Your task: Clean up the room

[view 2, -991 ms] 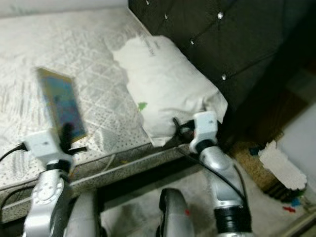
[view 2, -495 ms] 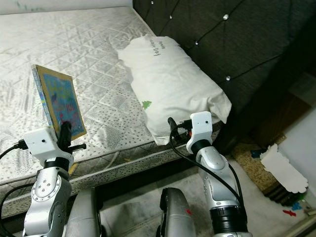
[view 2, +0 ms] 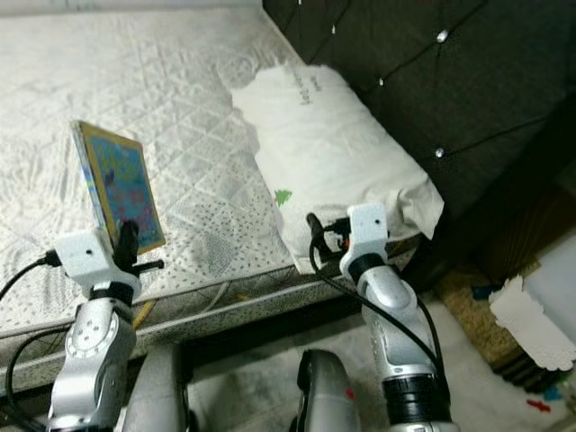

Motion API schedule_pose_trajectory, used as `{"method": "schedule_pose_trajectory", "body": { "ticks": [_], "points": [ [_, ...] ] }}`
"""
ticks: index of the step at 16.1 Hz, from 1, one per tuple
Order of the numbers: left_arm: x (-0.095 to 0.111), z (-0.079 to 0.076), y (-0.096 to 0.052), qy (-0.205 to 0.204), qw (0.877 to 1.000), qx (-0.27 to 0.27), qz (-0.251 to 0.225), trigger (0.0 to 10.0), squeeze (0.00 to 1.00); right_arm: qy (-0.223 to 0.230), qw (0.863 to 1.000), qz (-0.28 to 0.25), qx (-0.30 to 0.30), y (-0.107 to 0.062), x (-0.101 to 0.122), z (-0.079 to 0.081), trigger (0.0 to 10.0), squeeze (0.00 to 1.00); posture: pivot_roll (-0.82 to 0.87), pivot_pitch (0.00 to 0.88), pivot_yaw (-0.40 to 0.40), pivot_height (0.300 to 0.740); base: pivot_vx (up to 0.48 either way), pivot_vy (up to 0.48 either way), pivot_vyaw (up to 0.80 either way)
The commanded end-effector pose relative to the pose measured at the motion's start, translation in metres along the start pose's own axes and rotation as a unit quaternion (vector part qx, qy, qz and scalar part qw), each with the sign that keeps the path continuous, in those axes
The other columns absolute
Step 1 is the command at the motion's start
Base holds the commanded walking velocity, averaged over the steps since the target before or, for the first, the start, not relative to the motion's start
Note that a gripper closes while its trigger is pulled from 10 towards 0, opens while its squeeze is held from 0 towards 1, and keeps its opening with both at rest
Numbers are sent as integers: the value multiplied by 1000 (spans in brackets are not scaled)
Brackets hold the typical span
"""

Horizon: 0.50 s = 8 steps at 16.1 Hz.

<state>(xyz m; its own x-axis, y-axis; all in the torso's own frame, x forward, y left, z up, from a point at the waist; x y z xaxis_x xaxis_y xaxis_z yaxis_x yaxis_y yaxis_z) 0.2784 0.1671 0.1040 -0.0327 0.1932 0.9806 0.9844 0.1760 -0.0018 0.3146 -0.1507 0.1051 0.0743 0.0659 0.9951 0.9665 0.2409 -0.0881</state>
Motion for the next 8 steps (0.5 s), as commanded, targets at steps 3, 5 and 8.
{"method": "schedule_pose_trajectory", "body": {
  "ticks": [3, 5, 8],
  "points": [
    [6, -18, 16, -39, 999, -9, -9, 10000, 0, 11, 1000, -13, 3, -2, 5, -3, 10000, 0, -79, 58, -75, 577, 0, 0, 0],
    [6, -23, 22, -58, 998, -9, -5, 10000, 0, -1, 1000, -8, -2, -3, 5, -6, 10000, 0, -88, 60, -78, 557, 0, 0, 0],
    [-7, -24, 33, -114, 993, 1, 33, 10000, 0, -19, 1000, -3, -5, -11, 5, -14, 10000, 0, -119, 74, -82, 552, 0, 0, 0]
  ]
}}
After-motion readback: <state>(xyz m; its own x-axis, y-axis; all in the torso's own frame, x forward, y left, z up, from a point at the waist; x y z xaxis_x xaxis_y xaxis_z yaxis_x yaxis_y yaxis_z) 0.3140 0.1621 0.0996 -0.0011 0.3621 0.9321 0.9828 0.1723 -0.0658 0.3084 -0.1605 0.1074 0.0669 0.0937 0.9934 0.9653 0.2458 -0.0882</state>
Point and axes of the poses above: a point about 5 cm out from each wrist's last joint towards the gripper, its own y axis pointing out of the wrist towards the gripper, its own x axis along the axis of the wrist's last joint, z = x × y, the point moved 2 cm from there along y, pointing out of the wrist towards the gripper, and after that the axes turned 1 degree about -y, right-handed, at the moved point
